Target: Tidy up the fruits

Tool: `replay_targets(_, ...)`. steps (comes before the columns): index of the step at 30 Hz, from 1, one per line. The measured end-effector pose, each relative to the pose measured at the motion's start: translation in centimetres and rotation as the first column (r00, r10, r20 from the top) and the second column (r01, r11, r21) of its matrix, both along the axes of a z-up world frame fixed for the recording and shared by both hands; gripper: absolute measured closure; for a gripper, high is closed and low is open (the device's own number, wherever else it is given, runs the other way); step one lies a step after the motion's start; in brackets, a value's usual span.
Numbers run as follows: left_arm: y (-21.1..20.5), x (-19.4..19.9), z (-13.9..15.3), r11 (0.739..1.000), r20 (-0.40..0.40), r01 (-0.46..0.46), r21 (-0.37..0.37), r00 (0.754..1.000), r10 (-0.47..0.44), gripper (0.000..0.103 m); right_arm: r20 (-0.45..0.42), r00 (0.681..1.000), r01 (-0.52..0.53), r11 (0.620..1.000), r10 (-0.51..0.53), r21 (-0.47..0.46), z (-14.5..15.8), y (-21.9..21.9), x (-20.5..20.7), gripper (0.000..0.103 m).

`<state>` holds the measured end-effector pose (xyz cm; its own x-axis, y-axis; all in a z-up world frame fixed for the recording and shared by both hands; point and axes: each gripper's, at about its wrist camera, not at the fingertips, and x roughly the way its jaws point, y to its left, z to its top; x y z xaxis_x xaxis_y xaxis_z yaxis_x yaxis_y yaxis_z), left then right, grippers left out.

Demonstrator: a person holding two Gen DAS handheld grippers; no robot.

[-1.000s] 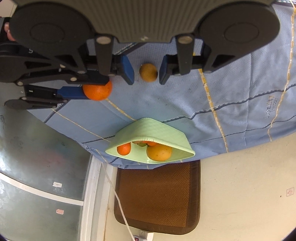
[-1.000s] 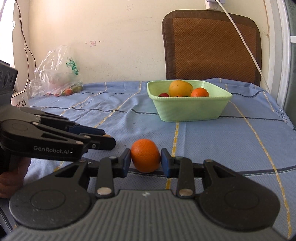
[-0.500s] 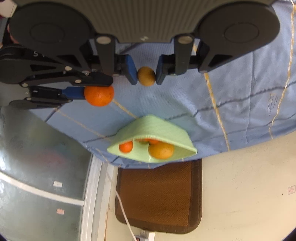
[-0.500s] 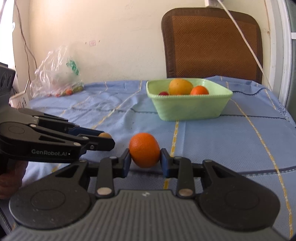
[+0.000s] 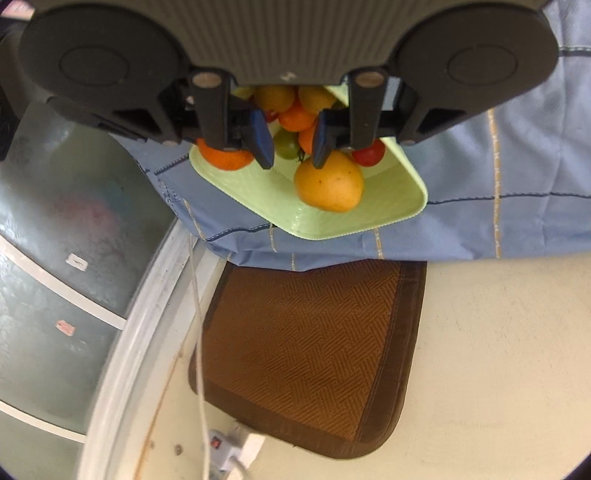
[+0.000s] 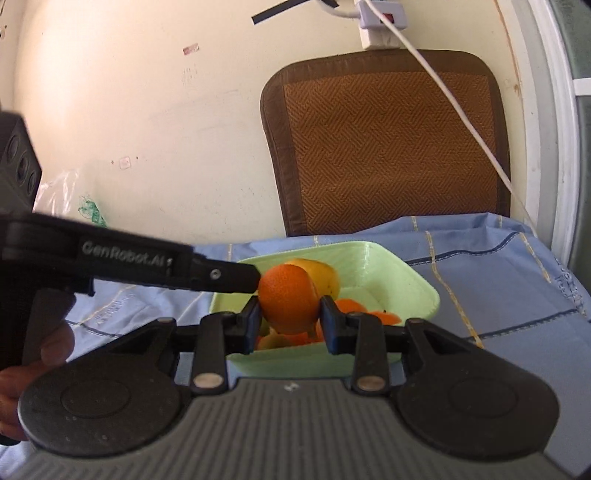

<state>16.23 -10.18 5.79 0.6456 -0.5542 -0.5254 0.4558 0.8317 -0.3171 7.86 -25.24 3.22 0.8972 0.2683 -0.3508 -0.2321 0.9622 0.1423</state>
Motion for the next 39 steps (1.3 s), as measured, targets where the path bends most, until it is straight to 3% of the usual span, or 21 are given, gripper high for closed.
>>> replay_targets(4,0.9,1.4,-0.6,0.998,-0.057,-0.04,-0.053,0.998,0.037,0.077,0.018,1.0,0.02,1.0,-0.02,-0.012,0.0,0.2,0.0,0.064)
replay_targets(6,2.0,1.2,-0.5,0.994,-0.061,-0.06,-0.091,0.997,0.054,0.069,0.054,0.998,0.022,0.999,-0.024,0.031,0.5,-0.8,-0.6,0.058)
replay_targets(10,4.2,0.0,0.4,0.986,-0.057,-0.095,-0.135,0.994,0.088,0.069,0.078,0.993,0.074,0.991,-0.084,0.113,1.0,-2.6,-2.0,0.058)
replay_targets(17,6.7,-4.2,1.8,0.981,-0.023,-0.104,-0.163,0.995,0.102,0.069,0.015,0.984,0.166,0.949,-0.176,0.268,-0.2,-5.1,-6.0,0.058)
replay_targets(19,6.8,-6.1,1.9,0.986,0.002,-0.113,-0.125,0.993,0.114,0.069,-0.012,0.987,0.157,0.943,-0.161,0.294,-0.9,-4.9,-7.2,0.058)
replay_targets(22,6.1,-9.0,1.6,0.989,0.069,-0.149,-0.009,0.986,0.149,0.053,-0.068,0.991,0.127,0.944,-0.112,0.305,-1.9,-3.7,-8.4,0.058)
replay_targets(23,5.8,-10.1,1.4,0.985,0.096,-0.167,0.034,0.982,0.163,0.047,-0.081,0.992,0.118,0.949,-0.098,0.292,-2.1,-3.1,-8.9,0.058)
replay_targets(25,5.3,-12.0,1.0,0.976,0.128,-0.191,0.103,0.976,0.177,0.046,-0.101,0.992,0.106,0.957,-0.081,0.27,-2.4,-1.8,-9.7,0.058)
replay_targets(28,5.0,-14.2,0.3,0.962,0.131,-0.216,0.169,0.972,0.196,0.036,-0.134,0.989,0.094,0.962,-0.061,0.258,-2.9,-0.3,-11.0,0.058)
replay_targets(30,4.9,-15.6,0.0,0.95,0.142,-0.24,0.199,0.966,0.214,0.003,-0.138,0.988,0.096,0.966,-0.064,0.241,-2.9,0.5,-11.7,0.058)
replay_targets(34,4.3,-18.1,0.2,0.922,0.198,-0.279,0.269,0.953,0.23,0.0,-0.168,0.982,0.128,0.962,-0.088,0.241,-2.8,1.4,-12.9,0.057)
replay_targets(39,4.3,-19.7,0.0,0.91,0.189,-0.287,0.299,0.953,0.239,0.0,-0.207,0.97,0.18,0.952,-0.13,0.247,-3.0,1.7,-13.8,0.056)
